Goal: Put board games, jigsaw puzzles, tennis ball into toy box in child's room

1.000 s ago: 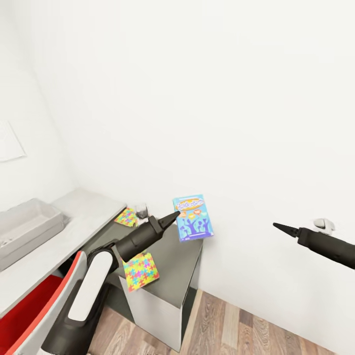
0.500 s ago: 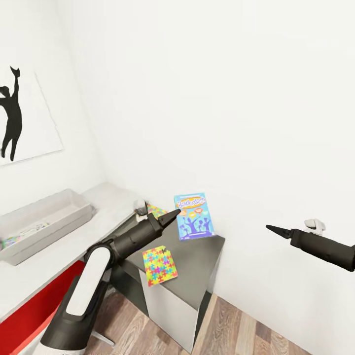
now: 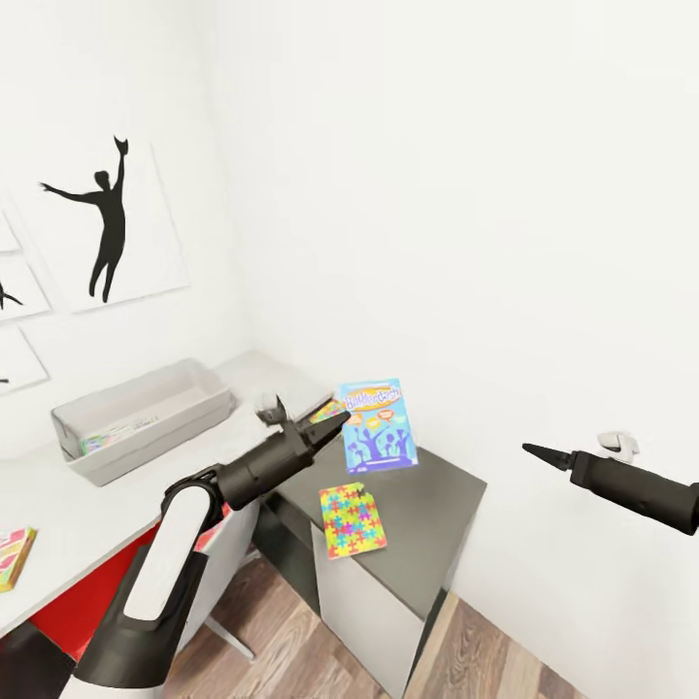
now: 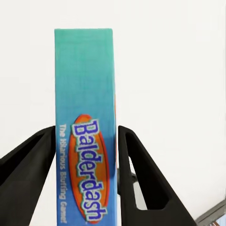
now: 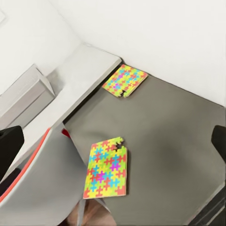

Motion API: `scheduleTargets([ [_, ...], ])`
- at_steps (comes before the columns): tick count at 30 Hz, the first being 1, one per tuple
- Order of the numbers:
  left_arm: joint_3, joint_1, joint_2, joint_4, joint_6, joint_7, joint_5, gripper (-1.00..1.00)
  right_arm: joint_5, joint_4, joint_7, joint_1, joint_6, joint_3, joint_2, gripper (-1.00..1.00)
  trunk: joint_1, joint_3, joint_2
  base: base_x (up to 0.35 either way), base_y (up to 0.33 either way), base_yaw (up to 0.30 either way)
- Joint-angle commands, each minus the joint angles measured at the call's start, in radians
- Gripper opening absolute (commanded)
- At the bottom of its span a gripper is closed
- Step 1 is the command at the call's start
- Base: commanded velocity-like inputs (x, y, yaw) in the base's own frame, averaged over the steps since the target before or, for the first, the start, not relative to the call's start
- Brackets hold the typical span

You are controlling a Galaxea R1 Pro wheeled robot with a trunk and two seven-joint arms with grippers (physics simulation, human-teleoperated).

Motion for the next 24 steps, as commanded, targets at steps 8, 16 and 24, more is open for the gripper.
scheduleTargets([
  [8, 0.031, 0.001, 0.036, 0.0, 0.028, -0.036, 0.005, -1.0, 0.006, 0.0, 0.007, -0.001, 0.005, -0.002, 0.0, 1.0, 0.001, -0.002, -0.002, 0.0, 0.0, 0.3],
  [16, 0.041, 0.0, 0.08, 0.0, 0.044, -0.039, 0.007, -1.0, 0.006, 0.0, 0.007, -0.001, 0.005, -0.003, -0.001, 1.0, 0.001, -0.001, -0.002, 0.0, 0.0, 0.287],
  [24, 0.062, -0.001, 0.091, 0.0, 0.058, -0.033, 0.054, -1.0, 0.004, 0.0, 0.008, 0.0, 0.005, -0.005, -0.001, 1.0, 0.001, 0.002, -0.002, 0.0, 0.0, 0.224],
])
